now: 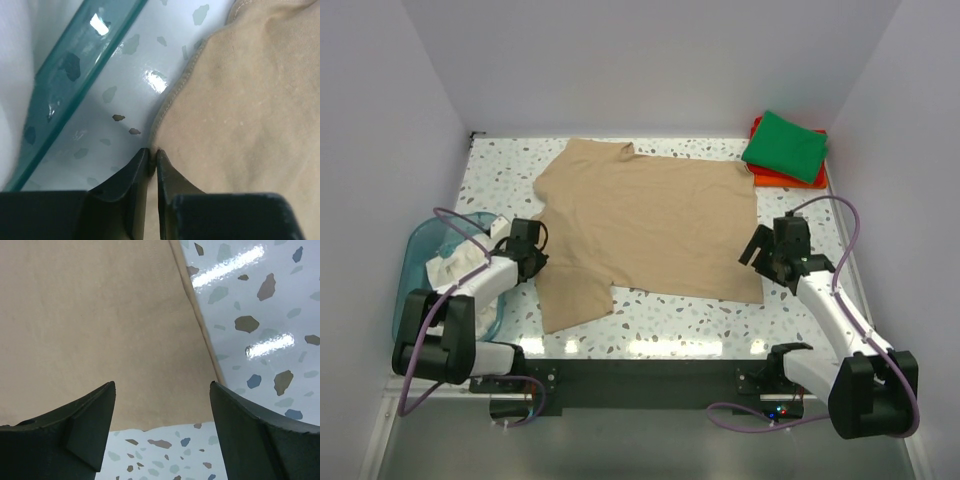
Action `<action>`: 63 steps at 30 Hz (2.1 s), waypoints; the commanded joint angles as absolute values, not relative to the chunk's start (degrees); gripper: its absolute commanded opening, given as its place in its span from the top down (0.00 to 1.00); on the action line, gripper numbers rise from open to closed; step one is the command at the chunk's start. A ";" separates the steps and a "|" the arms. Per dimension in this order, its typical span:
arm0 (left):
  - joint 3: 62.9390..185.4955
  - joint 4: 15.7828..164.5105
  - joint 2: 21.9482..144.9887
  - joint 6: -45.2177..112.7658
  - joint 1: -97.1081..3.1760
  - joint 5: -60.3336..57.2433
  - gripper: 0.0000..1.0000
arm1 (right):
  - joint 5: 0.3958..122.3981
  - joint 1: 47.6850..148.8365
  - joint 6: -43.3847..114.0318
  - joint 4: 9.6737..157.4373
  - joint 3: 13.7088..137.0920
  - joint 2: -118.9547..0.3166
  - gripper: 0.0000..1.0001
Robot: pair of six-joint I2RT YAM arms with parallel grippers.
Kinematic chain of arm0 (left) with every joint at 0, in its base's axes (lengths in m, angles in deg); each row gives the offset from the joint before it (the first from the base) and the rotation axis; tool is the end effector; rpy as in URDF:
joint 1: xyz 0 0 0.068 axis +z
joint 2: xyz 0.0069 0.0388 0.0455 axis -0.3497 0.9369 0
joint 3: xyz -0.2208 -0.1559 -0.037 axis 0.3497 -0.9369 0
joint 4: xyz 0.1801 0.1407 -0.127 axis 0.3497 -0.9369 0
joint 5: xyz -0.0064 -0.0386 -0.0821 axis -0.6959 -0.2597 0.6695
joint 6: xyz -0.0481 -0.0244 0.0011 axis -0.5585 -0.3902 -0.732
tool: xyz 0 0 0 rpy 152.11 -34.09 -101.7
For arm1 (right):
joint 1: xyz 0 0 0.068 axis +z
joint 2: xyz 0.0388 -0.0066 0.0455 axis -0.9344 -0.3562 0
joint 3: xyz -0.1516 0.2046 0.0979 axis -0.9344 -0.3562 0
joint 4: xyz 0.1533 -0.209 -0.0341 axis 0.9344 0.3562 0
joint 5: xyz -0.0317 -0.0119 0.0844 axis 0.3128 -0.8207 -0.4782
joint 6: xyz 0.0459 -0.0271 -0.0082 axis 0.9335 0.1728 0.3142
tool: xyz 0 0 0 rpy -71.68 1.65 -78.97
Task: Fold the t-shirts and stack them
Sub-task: Flatten the tshirt out
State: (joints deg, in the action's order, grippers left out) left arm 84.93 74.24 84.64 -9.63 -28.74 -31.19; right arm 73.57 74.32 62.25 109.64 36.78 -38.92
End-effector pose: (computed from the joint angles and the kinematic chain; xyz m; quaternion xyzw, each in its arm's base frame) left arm 0.2343 -0.0209 0.1540 -0.4216 0.8455 0.0075 0.3276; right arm 0.2085 0.0162 0.2160 0.2448 0.9076 0.0779 0.3319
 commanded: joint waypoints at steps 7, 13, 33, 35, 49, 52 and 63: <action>85.89 76.80 83.74 -8.17 -28.64 -31.43 1.00 | 80.29 74.32 68.32 119.69 37.03 -38.35 0.33; 85.97 75.39 79.79 -8.08 -28.64 -31.16 1.00 | 80.81 74.23 69.20 122.42 36.86 -40.11 0.29; 86.50 71.09 70.03 -6.06 -28.55 -28.97 1.00 | 75.01 74.23 70.96 112.23 33.51 -54.00 0.85; 87.72 70.21 69.15 -5.63 -28.55 -28.70 1.00 | 74.93 74.23 69.91 112.93 34.57 -53.83 0.94; 107.84 59.66 58.17 2.11 -28.55 -26.60 1.00 | 75.28 74.14 60.07 128.39 60.46 -38.28 1.00; 114.87 57.82 56.41 4.13 -28.64 -25.10 1.00 | 75.72 74.06 57.96 131.91 68.02 -36.78 1.00; 148.09 50.61 57.28 7.47 -28.55 -20.09 1.00 | 77.30 74.06 53.56 144.30 100.62 -35.01 1.00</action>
